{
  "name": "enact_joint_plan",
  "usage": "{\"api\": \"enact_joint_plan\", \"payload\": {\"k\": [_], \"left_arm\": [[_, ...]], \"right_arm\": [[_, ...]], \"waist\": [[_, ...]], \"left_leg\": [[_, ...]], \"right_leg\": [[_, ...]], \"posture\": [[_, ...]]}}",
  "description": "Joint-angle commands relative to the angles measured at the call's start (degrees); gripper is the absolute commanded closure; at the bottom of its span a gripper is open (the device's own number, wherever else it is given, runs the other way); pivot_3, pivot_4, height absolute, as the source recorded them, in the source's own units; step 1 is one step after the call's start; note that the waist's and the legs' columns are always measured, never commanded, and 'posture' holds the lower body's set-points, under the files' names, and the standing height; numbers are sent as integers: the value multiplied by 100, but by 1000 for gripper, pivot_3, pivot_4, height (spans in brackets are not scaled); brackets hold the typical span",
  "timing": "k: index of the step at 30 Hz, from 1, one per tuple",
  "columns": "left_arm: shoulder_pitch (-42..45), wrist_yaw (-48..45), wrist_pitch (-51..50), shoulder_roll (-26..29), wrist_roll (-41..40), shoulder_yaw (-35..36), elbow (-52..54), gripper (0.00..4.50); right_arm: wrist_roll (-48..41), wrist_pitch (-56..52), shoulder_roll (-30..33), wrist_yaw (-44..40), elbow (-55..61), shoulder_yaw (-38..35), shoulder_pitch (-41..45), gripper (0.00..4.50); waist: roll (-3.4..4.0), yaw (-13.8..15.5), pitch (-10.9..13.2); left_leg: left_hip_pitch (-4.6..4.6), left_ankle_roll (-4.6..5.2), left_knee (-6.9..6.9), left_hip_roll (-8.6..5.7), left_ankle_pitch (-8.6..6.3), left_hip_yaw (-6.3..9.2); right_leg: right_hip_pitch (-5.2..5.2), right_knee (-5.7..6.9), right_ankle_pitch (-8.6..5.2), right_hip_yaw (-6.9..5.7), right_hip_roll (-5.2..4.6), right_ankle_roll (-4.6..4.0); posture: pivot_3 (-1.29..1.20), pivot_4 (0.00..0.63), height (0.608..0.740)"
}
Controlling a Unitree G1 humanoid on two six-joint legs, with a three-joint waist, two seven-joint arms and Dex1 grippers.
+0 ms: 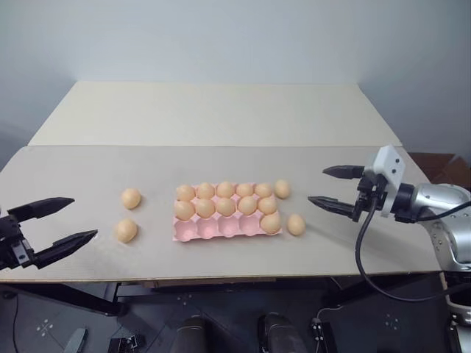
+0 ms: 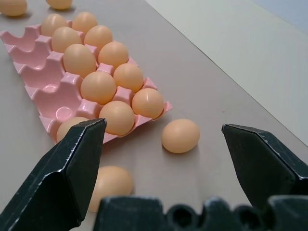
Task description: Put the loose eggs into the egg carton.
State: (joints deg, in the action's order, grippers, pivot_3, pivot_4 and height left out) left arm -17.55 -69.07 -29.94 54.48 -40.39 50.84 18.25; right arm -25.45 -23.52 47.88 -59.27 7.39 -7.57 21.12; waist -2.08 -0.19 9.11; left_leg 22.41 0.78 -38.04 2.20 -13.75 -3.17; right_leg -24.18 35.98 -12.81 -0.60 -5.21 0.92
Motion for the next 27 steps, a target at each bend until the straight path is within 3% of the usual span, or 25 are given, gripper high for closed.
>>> {"api": "enact_joint_plan", "payload": {"k": [1, 13, 23, 27], "left_arm": [[147, -18, 165, 123, 52, 6, -64, 12], [553, -129, 101, 352, -45, -312, -199, 12], [1079, -368, 212, 223, -142, -1190, -358, 12], [1327, -431, 196, 228, -148, -1512, -444, 12]], "right_arm": [[-60, 150, 71, 51, 241, -295, -47, 0], [-38, -6, -60, 570, 656, -481, -525, 0], [-71, -1497, 847, 1082, 1647, -920, -964, 0], [-325, -2168, 905, 1175, 2142, -797, -1113, 0]], "waist": [[0, 0, 0], [0, 16, 0], [1, 53, 1], [0, 51, 0]], "left_leg": [[0, 0, 0, 0, 0, 0], [-1, 0, 1, 1, 0, -6], [2, 0, 4, 1, -1, -13], [-2, 0, 4, 11, -1, -15]], "right_leg": [[0, 0, 0, 0, 0, 0], [0, 0, 1, 3, 0, 4], [-5, -3, 9, 6, -1, 7], [-4, -4, -7, 6, 6, 9]], "posture": [[0, 150, 740], [0, 150, 740], [0, 150, 740], [0, 150, 740]]}}
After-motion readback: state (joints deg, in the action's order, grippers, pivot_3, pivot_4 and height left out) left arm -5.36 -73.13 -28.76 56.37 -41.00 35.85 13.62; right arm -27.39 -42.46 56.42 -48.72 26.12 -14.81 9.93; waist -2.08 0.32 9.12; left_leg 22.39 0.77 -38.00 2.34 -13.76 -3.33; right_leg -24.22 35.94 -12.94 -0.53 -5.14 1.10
